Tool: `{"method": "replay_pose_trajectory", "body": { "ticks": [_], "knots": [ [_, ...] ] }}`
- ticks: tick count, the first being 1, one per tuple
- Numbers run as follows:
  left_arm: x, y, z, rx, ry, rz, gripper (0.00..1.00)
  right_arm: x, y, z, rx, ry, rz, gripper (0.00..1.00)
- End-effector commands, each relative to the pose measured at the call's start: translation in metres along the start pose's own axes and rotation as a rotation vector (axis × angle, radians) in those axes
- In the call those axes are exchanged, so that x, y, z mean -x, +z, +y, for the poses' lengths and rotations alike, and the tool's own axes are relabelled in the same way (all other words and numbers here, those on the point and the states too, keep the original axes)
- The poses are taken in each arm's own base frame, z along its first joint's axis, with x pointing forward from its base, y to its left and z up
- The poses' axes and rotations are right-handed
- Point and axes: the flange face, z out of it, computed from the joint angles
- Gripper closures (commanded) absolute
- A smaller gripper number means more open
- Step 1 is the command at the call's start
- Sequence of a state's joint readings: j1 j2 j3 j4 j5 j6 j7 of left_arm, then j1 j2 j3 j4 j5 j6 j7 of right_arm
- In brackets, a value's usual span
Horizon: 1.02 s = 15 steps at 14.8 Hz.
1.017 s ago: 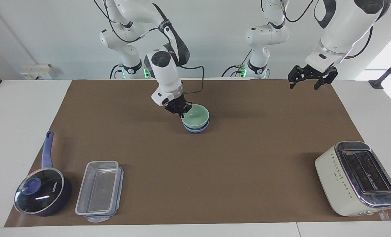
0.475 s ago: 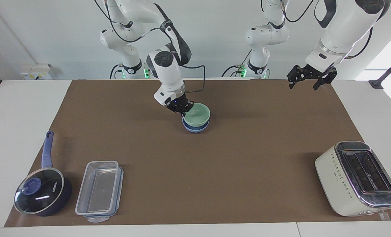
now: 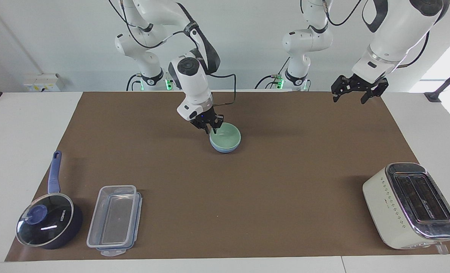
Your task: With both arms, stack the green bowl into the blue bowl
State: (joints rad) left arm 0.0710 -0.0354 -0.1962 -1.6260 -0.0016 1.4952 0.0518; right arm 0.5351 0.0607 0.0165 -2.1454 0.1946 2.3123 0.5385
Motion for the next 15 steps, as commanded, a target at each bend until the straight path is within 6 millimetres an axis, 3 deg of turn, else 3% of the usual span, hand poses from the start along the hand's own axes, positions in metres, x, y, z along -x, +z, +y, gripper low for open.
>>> {"method": "replay_pose_trajectory", "body": {
  "ticks": [1, 5, 7, 11, 15],
  "knots": [
    [0.005, -0.002, 0.005, 0.012, 0.006, 0.014, 0.00, -0.018, -0.053, 0.033, -0.019, 0.050, -0.007, 0.00],
    [0.006, -0.001, 0.004, 0.012, 0.003, 0.010, 0.00, -0.028, -0.104, 0.087, -0.007, 0.048, -0.004, 0.00],
    [0.006, -0.002, 0.003, 0.012, 0.000, 0.011, 0.00, -0.037, -0.122, 0.128, 0.024, 0.046, -0.001, 0.00],
    [0.006, -0.001, 0.002, 0.012, -0.003, 0.008, 0.00, -0.055, -0.140, 0.193, 0.074, 0.027, 0.024, 0.00],
    [0.006, -0.001, 0.002, 0.012, -0.003, 0.007, 0.00, -0.066, -0.155, 0.238, 0.076, 0.074, 0.041, 0.00]
  ]
}}
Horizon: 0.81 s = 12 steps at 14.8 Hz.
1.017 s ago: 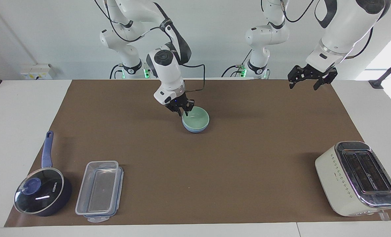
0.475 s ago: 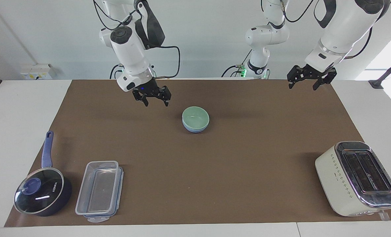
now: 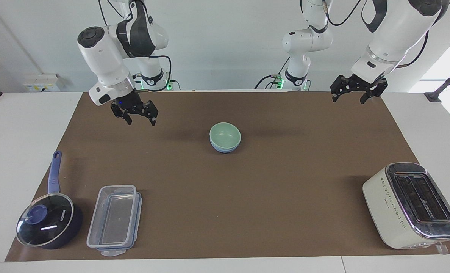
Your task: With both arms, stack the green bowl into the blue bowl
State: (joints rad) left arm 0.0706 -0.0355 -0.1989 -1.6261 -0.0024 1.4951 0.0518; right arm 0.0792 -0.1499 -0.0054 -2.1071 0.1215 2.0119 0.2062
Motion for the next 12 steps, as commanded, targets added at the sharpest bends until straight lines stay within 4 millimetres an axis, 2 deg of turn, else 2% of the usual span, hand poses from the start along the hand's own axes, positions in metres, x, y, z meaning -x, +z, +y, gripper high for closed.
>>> {"method": "replay_pose_trajectory", "body": {
  "ticks": [1, 3, 6, 9, 12],
  "knots": [
    [0.007, -0.001, -0.001, 0.012, -0.008, 0.007, 0.00, -0.005, -0.017, 0.026, 0.014, 0.022, 0.011, 0.00],
    [0.007, -0.001, -0.001, 0.012, -0.008, 0.007, 0.00, -0.013, -0.028, 0.038, 0.053, 0.028, 0.022, 0.00],
    [0.007, 0.000, -0.001, 0.012, -0.008, 0.005, 0.00, -0.023, -0.049, 0.039, 0.083, 0.017, 0.029, 0.00],
    [0.006, -0.001, -0.002, 0.013, -0.009, 0.007, 0.00, -0.039, -0.077, 0.034, 0.116, 0.007, -0.008, 0.00],
    [0.007, -0.001, -0.002, 0.011, -0.009, 0.007, 0.00, -0.048, -0.096, 0.026, 0.143, -0.008, -0.027, 0.00]
  ]
}}
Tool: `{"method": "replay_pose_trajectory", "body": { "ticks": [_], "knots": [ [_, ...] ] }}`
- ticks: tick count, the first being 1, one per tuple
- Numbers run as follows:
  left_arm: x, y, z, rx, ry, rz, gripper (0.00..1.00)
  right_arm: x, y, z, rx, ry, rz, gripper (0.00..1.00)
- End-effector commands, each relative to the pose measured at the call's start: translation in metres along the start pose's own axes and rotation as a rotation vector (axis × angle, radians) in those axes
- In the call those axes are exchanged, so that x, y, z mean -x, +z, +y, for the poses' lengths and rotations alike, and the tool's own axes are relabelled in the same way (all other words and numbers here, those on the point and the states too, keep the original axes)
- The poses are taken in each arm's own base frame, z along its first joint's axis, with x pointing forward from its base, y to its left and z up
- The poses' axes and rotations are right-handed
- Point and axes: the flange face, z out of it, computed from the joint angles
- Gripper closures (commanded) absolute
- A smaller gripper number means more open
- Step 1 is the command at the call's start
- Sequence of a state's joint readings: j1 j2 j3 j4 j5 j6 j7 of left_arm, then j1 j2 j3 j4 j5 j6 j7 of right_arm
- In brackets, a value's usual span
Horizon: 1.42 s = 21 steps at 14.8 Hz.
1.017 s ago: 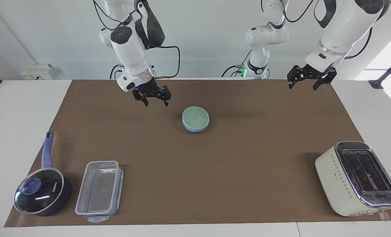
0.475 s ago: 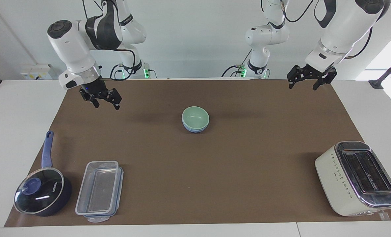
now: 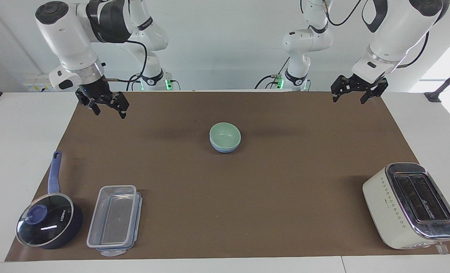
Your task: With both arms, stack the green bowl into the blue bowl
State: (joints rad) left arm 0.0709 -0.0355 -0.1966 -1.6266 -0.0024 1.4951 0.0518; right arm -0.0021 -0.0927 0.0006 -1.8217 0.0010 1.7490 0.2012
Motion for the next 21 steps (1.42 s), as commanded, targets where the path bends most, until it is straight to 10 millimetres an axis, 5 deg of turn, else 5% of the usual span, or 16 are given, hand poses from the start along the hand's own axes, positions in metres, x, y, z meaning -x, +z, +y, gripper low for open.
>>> {"method": "replay_pose_trajectory", "body": {
  "ticks": [1, 7, 21],
  "knots": [
    [0.007, -0.001, -0.001, 0.012, -0.008, 0.007, 0.00, -0.017, -0.014, -0.005, 0.028, -0.032, -0.020, 0.00],
    [0.006, -0.001, -0.001, 0.012, -0.008, 0.007, 0.00, -0.014, -0.051, -0.008, 0.064, -0.039, -0.075, 0.00],
    [0.006, -0.001, -0.001, 0.012, -0.007, 0.007, 0.00, -0.006, -0.044, -0.008, 0.055, -0.036, -0.106, 0.00]
  ]
}}
